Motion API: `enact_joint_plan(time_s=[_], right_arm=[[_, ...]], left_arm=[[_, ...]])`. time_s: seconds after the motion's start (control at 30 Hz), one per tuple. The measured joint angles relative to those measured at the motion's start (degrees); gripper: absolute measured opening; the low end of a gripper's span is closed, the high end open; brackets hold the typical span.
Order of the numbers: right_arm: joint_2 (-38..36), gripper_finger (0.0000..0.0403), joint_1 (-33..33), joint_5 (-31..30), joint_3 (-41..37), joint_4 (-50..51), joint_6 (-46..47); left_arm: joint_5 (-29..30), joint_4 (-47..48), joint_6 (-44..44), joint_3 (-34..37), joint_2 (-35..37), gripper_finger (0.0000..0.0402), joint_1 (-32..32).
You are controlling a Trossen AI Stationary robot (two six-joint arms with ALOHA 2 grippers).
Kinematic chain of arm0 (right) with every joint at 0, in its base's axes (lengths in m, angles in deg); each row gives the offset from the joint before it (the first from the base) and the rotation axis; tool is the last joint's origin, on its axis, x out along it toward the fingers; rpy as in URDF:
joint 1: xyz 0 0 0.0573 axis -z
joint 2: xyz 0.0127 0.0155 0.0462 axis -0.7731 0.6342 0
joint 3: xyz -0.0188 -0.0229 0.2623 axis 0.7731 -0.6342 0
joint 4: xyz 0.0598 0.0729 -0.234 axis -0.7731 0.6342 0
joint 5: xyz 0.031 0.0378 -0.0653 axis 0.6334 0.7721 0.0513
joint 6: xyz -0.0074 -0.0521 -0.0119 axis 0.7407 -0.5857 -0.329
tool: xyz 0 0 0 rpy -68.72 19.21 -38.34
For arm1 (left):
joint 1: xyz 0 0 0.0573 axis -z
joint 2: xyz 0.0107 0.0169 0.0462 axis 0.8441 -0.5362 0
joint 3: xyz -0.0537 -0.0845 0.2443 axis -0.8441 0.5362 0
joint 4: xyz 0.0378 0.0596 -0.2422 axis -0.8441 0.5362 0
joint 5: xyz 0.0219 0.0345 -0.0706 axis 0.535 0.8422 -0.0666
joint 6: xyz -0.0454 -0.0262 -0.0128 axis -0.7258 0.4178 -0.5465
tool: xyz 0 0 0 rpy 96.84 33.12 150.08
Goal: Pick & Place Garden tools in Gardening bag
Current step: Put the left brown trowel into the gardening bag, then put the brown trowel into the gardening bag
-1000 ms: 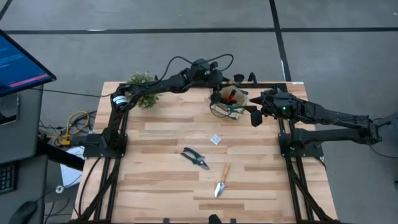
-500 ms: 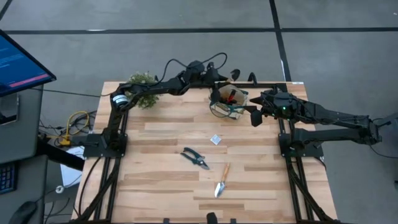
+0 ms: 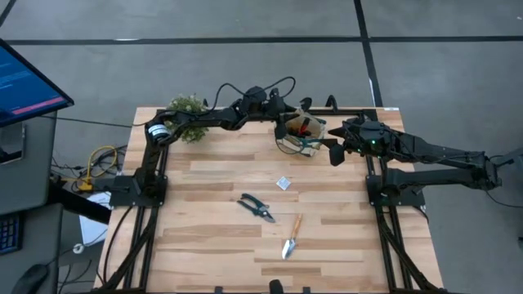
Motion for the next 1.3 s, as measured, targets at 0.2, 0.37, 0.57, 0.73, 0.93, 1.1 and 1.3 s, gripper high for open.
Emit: enact_joint_plan(time_s=[0.2, 0.37, 0.57, 0.73, 0.93, 1.1, 1.3], right_arm=[[-0.01, 0.0249, 0.00, 0.00, 0.00, 0.02, -0.07], [-0.01, 0.0249, 0.00, 0.00, 0.01, 0.02, -0.07], [-0.01, 0.0249, 0.00, -0.02, 0.00, 0.02, -0.13], [0.00, 0.0249, 0.00, -0.04, 0.00, 0.08, -0.13], [0.00, 0.0249, -0.01, -0.10, 0.00, 0.85, -0.54], [0.01, 0.0249, -0.02, -0.09, 0.00, 0.79, -0.55], [-0.01, 0.0249, -0.02, 0.15, 0.00, 0.38, -0.55]], left_arm=[[0.00, -0.17, 2.62, 0.00, 0.00, 0.0093, 0.00], [-0.03, -0.11, 3.21, 0.00, 0.00, 0.0057, -0.13], [-0.01, -0.14, 7.23, 0.00, 0.00, 0.0024, -0.02], [-0.01, -0.37, 7.34, 0.00, 1.67, 0.0020, 0.33], [-0.03, -0.37, 7.76, 0.00, 8.05, 0.0037, 0.33], [-0.03, 0.51, 7.52, -0.02, 15.17, 0.0074, 0.33], [0.01, 6.62, 6.77, -0.02, 24.15, 0.0121, 0.61]])
